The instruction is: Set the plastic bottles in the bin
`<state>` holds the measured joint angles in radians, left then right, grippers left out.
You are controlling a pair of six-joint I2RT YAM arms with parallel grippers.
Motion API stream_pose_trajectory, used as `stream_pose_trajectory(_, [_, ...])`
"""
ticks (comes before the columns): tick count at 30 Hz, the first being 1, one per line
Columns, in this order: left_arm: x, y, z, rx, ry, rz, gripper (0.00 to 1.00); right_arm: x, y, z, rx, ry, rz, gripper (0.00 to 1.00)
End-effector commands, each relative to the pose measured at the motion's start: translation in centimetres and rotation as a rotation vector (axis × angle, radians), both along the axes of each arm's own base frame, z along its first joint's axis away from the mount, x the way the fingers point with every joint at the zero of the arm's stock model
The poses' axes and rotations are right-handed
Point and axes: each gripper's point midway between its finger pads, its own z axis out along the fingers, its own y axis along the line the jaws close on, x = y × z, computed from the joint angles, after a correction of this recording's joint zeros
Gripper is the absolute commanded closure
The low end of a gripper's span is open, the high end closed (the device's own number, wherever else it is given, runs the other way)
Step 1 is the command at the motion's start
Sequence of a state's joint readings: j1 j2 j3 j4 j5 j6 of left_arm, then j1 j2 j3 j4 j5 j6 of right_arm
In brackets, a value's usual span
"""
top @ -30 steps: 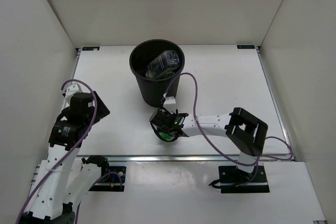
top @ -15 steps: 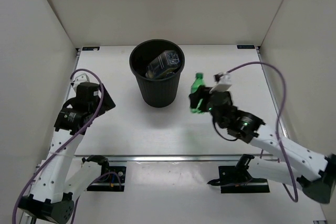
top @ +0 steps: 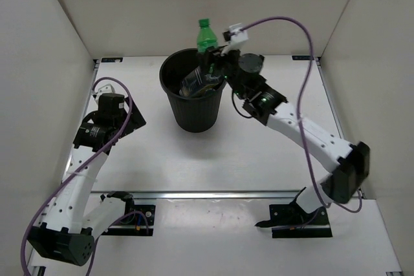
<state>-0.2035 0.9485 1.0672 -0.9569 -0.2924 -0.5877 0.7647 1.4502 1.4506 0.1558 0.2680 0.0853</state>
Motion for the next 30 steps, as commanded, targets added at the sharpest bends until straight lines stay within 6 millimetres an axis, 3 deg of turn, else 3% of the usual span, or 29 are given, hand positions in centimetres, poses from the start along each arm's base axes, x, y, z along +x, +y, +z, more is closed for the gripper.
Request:
stream_pose_trajectory(1, [0.6,-0.9,0.5,-0.031,-0.014,-0.038,0.01,0.7,3.8,2.2,0.015,-0.097,0.128,0.6])
stream_pose_trajectory(2, [0.6,-0.9,0.2,-0.03,-0.001,-0.035,0.01,1.4,5.0,0.8,0.002,-0.067,0.156,0.59])
stream_pose_trajectory(3, [0.5,-0.8,-0.1,-0.032,0.012,-0.033,0.02,1.9,5.2,0.8,0.007,-0.053,0.155,0.57])
stream_pose_trajectory(6, [0.2,-0.4,-0.8,-0.023,0.04,-0.028,0.01,3.4,6.1,-1.2,-0.014,0.007,0.15,0.43])
stream_pose_trajectory(10, [0.3,-0.9,-0.3,-0.034,0.022,-0.047,0.02,2.7,6.5,-1.9,-0.022,0.011,0.173,0.01])
stream_pose_trajectory(15, [0.4,-0.8,0.6,-0.031,0.004,-0.041,0.01,1.4,4.7,0.8,-0.052,-0.006,0.108,0.01])
stream_pose_trajectory(17, [0.2,-0.6,0.8,-0.028,-0.001,-0.038,0.02,0.9,2.8,1.8,-0.06,0.024,0.057,0.01])
stream_pose_trajectory(21, [-0.2,-0.3,0.0,-0.018,0.042,-0.044,0.01,-0.3,-4.7,-3.1,-0.128,0.328,-0.077,0.01])
stream_pose_trajectory(23, [-0.4,-0.1,-0.5,-0.005,0.068,-0.04,0.01,-0.9,-10.3,-8.1,-0.16,0.511,-0.172,0.01])
stream_pose_trajectory(24, [-0.5,-0.2,-0.5,-0.005,0.072,-0.046,0.01,-2.1,-13.6,-9.3,-0.155,0.579,-0.245,0.01])
stream_pose_trajectory(26, [-0.6,-0.3,-0.5,-0.011,0.064,-0.051,0.01,-4.0,-18.6,-13.7,-0.203,0.7,-0.379,0.01])
stream_pose_trajectory(27, [-0.6,-0.4,-0.4,-0.017,0.057,-0.051,0.01,-5.5,-21.5,-14.6,-0.231,0.741,-0.459,0.01])
stream_pose_trajectory(30, [-0.7,-0.3,-0.5,-0.013,0.039,-0.045,0.01,-9.2,-27.4,-18.8,-0.265,0.909,-0.604,0.01])
